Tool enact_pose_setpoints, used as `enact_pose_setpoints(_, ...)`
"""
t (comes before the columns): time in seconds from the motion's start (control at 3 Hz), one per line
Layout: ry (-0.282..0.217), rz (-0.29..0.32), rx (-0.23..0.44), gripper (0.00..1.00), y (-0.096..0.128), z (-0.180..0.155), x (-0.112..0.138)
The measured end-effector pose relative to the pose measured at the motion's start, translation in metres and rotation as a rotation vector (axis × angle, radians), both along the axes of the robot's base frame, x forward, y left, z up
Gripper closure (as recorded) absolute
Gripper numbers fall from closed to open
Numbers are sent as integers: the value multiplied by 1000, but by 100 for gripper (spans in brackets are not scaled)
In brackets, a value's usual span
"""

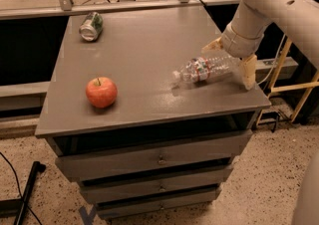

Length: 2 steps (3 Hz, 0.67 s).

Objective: Move water bottle near green can

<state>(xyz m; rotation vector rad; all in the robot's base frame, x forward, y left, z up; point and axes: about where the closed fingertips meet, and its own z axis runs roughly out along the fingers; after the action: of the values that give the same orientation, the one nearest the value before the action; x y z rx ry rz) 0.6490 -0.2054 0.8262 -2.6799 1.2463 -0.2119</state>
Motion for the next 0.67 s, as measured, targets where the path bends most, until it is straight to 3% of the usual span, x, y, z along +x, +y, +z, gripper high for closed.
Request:
enact_pose_setpoints(0.33,2,2,1,33,1,-3,1)
enact_pose_setpoints(0.67,2,2,1,56,1,-1,1)
